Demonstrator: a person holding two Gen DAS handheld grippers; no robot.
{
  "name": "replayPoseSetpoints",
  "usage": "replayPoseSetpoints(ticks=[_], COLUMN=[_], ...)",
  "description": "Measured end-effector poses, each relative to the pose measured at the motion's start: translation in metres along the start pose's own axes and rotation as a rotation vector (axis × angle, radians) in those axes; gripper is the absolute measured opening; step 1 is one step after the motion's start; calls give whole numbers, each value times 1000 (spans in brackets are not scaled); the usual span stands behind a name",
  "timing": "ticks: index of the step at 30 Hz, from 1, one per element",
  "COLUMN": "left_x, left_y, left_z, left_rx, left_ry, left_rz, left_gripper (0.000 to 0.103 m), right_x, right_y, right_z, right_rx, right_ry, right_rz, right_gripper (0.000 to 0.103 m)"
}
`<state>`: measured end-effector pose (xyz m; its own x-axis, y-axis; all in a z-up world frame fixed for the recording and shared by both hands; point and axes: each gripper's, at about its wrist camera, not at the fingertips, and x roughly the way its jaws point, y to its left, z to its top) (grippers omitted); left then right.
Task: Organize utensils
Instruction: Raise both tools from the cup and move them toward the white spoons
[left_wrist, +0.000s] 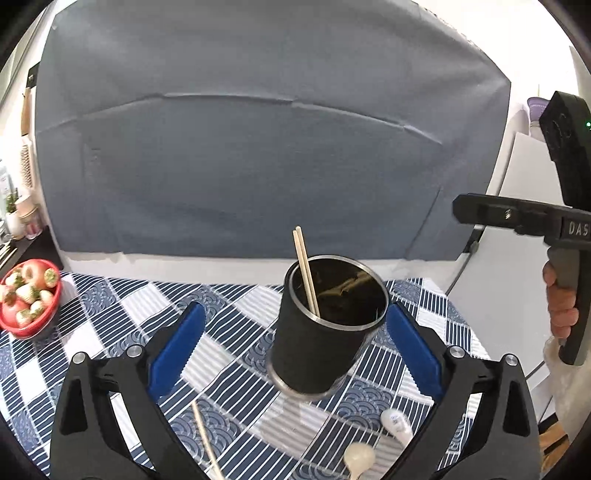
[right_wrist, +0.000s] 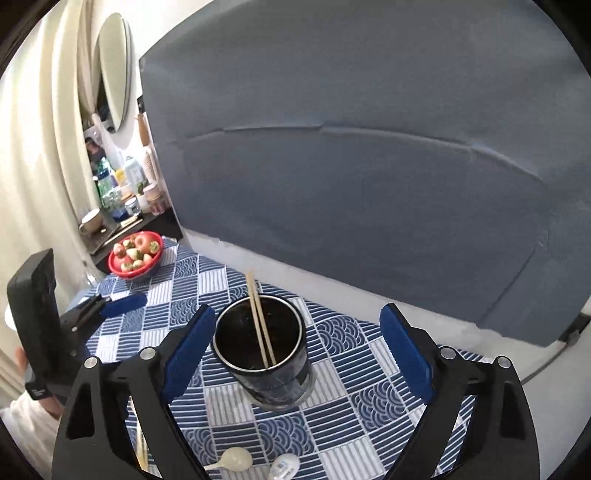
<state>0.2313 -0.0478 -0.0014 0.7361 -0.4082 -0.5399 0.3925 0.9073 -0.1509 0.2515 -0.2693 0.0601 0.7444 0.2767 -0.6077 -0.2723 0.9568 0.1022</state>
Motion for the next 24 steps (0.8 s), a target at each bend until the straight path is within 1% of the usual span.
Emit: replayPoseSetpoints(ticks=[3, 9, 13, 19, 24], left_x=[-9, -39, -58, -83, -97], left_y=[7, 31, 45, 68, 78], left_z=[-6, -24, -38, -66, -92], left_rx=[-20, -100, -126, -194, -217], left_ry=[22, 48, 58, 85, 121], left_rz=[21, 55, 106, 165, 209], left_gripper=[97, 97, 97, 97, 97], right_x=[-6, -23, -33, -45, -52], right_y=[2, 15, 24, 35, 41], right_z=[-5, -19, -30, -48, -61], right_rx=[16, 8, -2, -22, -33], right_ry=[1, 6, 16, 44, 74], right_rz=[-9, -25, -31, -45, -55], right_gripper=[87, 87, 87, 87, 87])
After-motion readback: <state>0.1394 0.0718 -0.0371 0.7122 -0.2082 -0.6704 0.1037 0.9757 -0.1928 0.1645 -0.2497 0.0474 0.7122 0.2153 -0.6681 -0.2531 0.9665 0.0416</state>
